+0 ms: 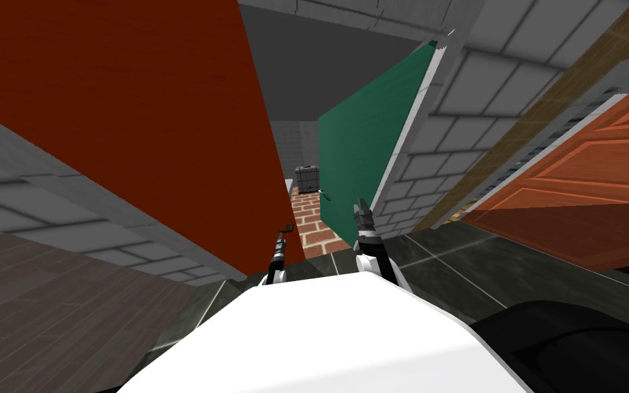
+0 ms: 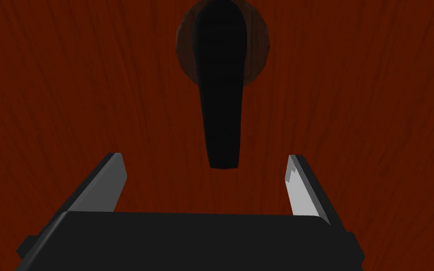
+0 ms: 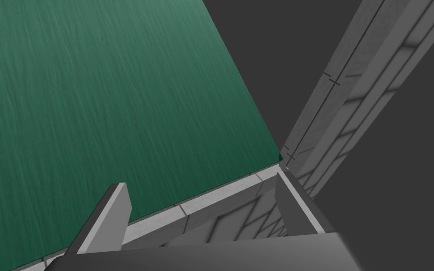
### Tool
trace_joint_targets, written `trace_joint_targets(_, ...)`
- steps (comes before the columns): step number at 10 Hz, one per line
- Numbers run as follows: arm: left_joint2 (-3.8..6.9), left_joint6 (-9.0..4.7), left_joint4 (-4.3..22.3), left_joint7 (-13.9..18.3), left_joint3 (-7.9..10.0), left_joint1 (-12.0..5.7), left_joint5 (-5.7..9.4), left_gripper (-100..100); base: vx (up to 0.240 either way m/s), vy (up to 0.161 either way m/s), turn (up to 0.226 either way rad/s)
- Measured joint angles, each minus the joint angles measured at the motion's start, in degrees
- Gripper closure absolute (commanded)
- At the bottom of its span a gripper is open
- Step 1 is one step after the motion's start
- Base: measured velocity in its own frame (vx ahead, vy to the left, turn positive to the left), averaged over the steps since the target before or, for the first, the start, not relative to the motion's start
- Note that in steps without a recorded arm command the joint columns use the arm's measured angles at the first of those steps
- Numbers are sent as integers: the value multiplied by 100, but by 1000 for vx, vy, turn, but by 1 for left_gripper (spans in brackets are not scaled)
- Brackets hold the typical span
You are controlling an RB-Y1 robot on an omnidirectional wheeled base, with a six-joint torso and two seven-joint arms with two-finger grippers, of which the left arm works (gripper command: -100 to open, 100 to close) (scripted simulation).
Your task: Push the door open
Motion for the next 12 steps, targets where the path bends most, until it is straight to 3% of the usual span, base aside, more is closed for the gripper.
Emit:
trace_joint_targets(2,-29,-19,26,-5,19,-6,11,-100,193,9,-22)
trace_joint_targets(4,-127,-22,11,-1,33,15,21,-100,144,17,-14)
trace_joint_targets(5,-133,-22,10,0,34,13,21,100,-13,-2,5)
trace_joint_targets(10,-117,-12,5,-4,40,-4,22,100,-10,0,-2)
trace_joint_targets(12,-105,16,-6,-27,54,30,32,100,126,-30,38)
